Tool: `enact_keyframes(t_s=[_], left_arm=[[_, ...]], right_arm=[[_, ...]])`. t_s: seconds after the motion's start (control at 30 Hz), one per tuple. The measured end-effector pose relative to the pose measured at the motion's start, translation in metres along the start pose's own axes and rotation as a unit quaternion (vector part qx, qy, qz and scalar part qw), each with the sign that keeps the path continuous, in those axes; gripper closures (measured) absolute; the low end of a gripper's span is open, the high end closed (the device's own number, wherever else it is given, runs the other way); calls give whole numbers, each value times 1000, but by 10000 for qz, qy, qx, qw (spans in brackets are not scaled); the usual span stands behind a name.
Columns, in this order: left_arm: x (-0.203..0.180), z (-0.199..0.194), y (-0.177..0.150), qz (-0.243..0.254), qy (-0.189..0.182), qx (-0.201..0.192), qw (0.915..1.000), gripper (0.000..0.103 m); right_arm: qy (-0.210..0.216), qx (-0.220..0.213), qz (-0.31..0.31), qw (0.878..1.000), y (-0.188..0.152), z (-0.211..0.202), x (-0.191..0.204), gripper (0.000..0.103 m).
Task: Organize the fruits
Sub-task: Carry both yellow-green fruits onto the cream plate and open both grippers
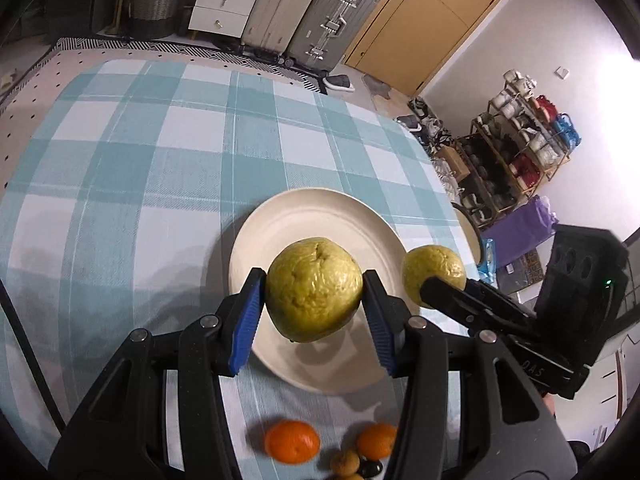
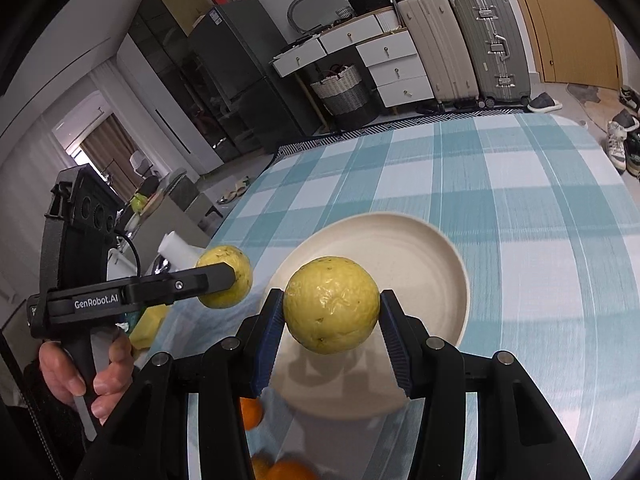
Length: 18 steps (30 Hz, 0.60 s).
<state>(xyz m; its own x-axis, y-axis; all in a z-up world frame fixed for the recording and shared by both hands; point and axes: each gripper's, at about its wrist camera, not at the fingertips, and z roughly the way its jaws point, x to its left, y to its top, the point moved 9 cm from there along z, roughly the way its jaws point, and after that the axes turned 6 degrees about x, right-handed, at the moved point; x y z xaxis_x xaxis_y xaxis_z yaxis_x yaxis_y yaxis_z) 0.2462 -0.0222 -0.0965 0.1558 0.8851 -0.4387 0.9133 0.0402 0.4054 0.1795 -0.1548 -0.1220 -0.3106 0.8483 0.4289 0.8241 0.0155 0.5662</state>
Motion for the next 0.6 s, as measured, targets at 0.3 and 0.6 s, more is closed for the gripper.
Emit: enact_keyframes(t_s=[0.3, 0.6], left_arm=[[-2, 42, 27, 40, -29, 202, 9998, 57], [3, 72, 42, -54, -97, 362, 9993, 57]], right_arm=[[-125, 98, -41, 9999, 21, 32, -15, 54], [-229, 144, 113, 9996, 39, 53, -39, 54]])
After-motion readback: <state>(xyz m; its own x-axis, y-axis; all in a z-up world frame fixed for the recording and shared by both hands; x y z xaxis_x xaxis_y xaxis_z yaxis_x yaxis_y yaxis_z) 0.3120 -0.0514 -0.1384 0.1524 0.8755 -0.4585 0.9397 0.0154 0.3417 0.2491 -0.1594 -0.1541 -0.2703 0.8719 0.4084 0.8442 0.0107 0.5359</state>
